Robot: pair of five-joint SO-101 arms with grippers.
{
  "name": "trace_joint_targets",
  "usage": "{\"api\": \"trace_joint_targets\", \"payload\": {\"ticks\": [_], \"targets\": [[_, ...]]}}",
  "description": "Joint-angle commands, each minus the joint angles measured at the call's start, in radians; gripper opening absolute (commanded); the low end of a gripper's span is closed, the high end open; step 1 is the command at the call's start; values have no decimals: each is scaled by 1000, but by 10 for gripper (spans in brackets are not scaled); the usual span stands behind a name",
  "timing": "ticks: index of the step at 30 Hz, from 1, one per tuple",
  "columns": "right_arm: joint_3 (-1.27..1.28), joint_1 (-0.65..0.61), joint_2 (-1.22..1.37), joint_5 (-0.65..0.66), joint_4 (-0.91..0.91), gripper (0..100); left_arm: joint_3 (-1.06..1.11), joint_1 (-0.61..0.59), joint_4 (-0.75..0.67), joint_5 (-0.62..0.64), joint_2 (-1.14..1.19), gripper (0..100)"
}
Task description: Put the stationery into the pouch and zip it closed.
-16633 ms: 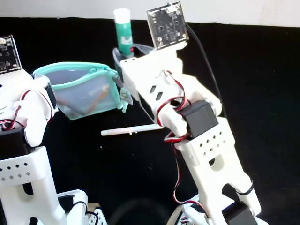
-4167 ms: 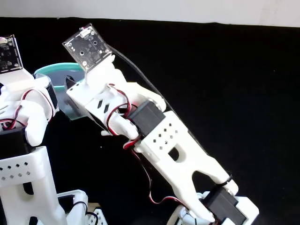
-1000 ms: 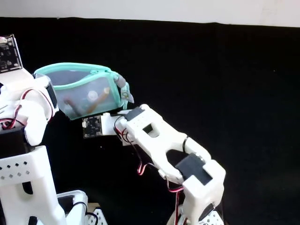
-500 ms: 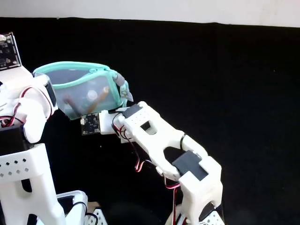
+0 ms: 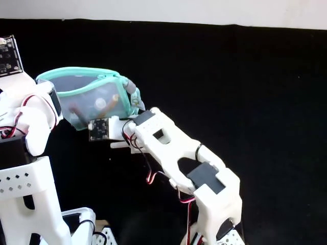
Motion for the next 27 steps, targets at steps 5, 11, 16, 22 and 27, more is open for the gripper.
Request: {"api": "trace_joint_targets", "payload": {"ticks": [5, 11, 16, 22, 27], "targets": [[1, 19, -137, -143, 113, 7, 16, 7, 21, -5, 79, 7], [1, 18, -214, -204, 197, 7, 16, 7, 20, -5, 79, 7], [1, 18, -265, -210, 288, 7, 16, 7, 18, -5, 79, 7], [1, 19, -329, -210, 406, 7, 16, 7, 17, -5, 79, 7], [5, 21, -392, -259, 479, 7, 16, 7, 18, -5, 79, 7]]}}
